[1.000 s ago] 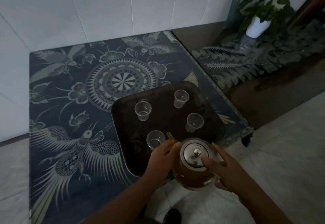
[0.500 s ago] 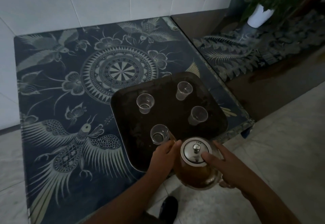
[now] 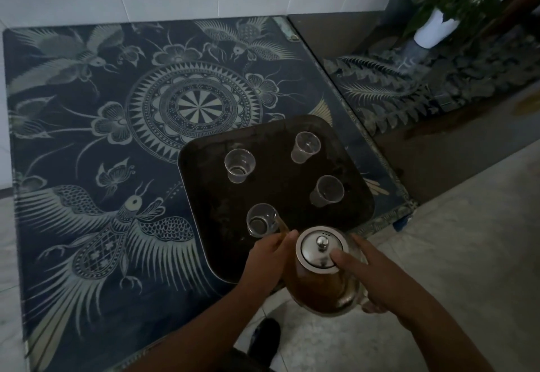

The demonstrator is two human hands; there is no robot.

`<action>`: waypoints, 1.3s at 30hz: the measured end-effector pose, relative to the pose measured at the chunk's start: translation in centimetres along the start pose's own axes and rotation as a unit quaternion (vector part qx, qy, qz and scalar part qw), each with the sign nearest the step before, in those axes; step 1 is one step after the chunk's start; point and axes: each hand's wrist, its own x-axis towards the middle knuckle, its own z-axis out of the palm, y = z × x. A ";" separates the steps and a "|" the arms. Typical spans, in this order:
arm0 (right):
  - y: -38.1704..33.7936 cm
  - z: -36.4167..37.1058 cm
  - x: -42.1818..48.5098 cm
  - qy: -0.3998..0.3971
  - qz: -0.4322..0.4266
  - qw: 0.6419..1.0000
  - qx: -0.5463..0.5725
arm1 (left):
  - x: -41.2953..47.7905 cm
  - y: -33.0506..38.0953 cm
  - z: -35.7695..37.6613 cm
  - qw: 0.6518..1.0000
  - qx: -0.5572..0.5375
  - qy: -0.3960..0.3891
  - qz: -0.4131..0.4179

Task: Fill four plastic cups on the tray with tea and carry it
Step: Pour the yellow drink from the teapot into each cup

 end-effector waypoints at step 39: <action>-4.3 -0.9 1.2 -0.009 0.082 0.983 -0.165 | 0.6 -1.2 0.2 0.992 -0.098 -0.017 -0.077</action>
